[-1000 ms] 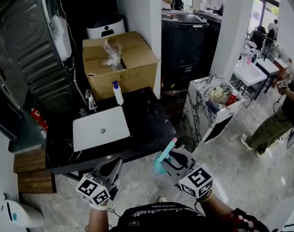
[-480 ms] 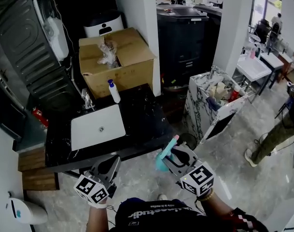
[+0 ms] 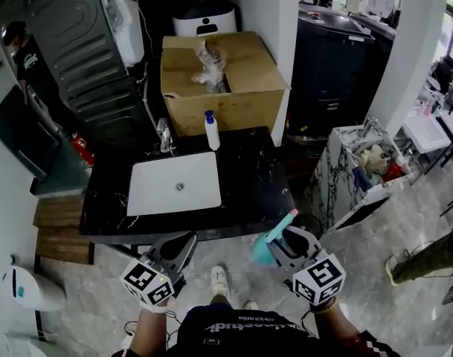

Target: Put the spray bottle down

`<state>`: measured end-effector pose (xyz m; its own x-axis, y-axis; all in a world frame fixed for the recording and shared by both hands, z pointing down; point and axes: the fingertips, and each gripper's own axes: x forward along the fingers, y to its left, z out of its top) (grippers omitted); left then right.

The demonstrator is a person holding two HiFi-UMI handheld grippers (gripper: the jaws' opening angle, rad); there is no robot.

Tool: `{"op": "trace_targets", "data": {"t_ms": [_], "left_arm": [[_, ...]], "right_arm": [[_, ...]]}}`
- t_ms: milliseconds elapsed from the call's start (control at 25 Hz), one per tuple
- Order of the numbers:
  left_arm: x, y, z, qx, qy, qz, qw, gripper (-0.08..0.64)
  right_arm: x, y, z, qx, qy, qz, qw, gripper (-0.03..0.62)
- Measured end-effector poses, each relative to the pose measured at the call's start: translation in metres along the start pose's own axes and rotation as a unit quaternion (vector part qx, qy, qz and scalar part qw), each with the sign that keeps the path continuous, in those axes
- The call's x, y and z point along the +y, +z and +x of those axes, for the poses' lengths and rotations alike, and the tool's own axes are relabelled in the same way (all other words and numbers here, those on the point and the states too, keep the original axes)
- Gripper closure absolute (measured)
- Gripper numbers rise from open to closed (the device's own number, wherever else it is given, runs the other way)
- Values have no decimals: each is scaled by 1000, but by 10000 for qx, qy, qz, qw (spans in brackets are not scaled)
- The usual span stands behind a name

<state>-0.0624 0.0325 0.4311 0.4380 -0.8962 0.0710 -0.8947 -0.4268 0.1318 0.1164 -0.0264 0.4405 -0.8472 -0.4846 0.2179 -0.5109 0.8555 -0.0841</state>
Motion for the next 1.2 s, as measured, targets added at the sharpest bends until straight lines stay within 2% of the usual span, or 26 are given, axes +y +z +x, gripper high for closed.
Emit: {"op": "trace_targets", "data": {"t_ms": [280,600,760,1000,1120,1200], "left_arm": [[93,9,29,-150,80,-19,9999,545],[192,37,72,-266,-236,140,9993,545],[218,37,93,-260,-444,194,9985,545],[235,32,128,-240,-542,14,9982,545],[234,31,149,-172,-558,203,9981,545],[232,35,159,-178,-393,324,9985,545]], "right_arm": [[-19,21,94,106,35,-156,9998,431],[-37,75,186,-66,-222,-407,9989,431],[-45,78,211,-18,-366,-375,9986,431],[-71,72,225,127,-422,-321,9985,431],[-92,71,232,192,-424,-343,9983,431],[-105,71,237,177,-380,-355,9985,431]]}}
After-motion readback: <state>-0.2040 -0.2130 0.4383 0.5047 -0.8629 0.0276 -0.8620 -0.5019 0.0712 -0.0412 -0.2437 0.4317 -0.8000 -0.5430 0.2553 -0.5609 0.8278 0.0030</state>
